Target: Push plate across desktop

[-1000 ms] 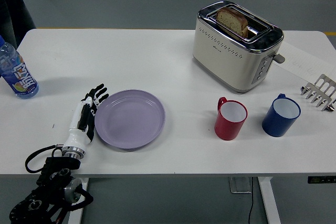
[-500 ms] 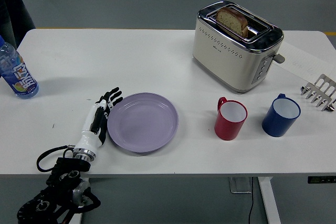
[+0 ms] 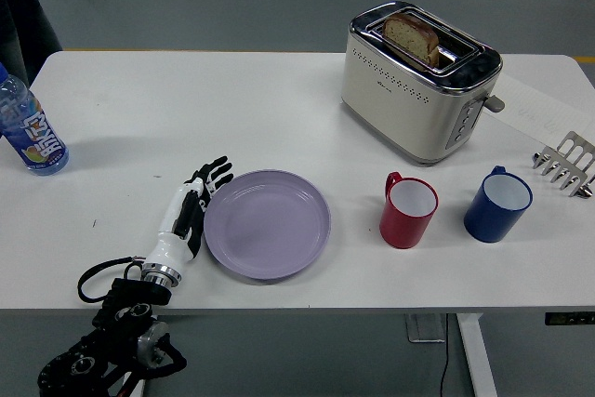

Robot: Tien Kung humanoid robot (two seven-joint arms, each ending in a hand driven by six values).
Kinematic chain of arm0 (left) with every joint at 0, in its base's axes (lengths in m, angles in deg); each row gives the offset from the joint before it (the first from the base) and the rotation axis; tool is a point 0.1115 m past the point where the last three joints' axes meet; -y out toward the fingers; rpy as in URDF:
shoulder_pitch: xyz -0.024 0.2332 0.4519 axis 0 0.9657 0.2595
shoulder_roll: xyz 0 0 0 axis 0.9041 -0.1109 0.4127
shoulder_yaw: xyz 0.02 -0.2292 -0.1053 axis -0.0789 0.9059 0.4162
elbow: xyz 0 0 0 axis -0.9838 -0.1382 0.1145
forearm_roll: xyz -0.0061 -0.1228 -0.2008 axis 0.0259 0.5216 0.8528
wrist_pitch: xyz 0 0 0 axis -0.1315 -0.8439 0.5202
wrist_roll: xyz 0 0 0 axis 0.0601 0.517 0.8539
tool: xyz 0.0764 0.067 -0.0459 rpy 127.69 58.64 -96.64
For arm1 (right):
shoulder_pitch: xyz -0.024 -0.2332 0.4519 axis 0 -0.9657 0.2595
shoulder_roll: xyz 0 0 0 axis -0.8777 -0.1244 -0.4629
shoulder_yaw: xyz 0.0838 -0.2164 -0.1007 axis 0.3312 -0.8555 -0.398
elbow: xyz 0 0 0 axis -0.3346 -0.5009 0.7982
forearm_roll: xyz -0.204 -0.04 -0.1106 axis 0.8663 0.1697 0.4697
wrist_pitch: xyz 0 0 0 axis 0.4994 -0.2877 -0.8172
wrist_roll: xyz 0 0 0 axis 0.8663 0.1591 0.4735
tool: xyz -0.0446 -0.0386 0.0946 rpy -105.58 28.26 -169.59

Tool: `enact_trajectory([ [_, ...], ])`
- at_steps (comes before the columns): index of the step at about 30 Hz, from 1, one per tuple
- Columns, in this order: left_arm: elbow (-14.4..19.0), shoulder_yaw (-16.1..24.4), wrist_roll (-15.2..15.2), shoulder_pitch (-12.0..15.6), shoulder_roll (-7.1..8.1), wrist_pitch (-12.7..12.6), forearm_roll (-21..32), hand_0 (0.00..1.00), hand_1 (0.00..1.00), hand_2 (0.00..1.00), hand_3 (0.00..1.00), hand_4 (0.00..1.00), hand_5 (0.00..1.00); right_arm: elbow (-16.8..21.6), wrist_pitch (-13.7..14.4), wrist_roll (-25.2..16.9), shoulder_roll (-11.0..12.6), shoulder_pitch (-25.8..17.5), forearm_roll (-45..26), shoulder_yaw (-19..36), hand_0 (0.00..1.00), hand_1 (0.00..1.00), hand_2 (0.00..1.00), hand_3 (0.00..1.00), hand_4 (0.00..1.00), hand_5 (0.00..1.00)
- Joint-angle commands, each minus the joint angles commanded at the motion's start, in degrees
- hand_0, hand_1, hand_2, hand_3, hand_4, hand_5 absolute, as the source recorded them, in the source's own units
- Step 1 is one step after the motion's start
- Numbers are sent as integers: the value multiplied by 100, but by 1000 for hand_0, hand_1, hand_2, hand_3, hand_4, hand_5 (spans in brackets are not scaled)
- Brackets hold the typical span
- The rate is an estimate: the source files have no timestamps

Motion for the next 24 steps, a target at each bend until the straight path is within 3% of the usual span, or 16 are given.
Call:
enact_trajectory([
  [24,195,-591,19,-37,0,-9,276,840,844,866,835,513,998,-2,-4,-5,9,7,-5,-3,647,613,673,573,327,252],
])
